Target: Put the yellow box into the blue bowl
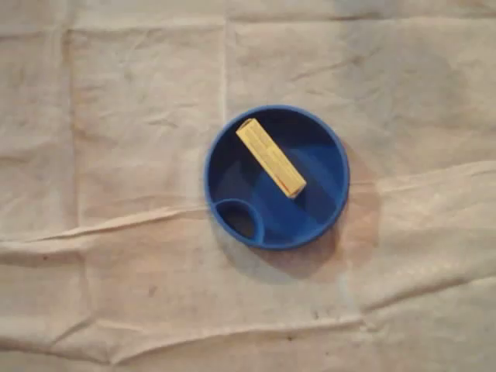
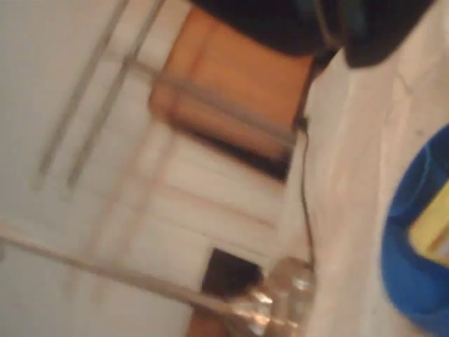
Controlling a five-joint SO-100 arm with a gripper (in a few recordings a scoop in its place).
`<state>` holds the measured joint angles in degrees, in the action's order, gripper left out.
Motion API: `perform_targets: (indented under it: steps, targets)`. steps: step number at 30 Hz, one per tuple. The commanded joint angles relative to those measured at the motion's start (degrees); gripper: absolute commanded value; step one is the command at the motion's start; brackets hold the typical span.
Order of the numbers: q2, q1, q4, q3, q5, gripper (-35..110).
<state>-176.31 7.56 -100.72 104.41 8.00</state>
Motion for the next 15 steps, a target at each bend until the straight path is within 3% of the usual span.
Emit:
perform_targets:
  steps: [1, 15]
  targets:
    - [-0.5, -0.5, 0.1, -0.3, -4.7, 0]
    - [-10.0, -0.5, -0.1, 4.3, -5.1, 0]
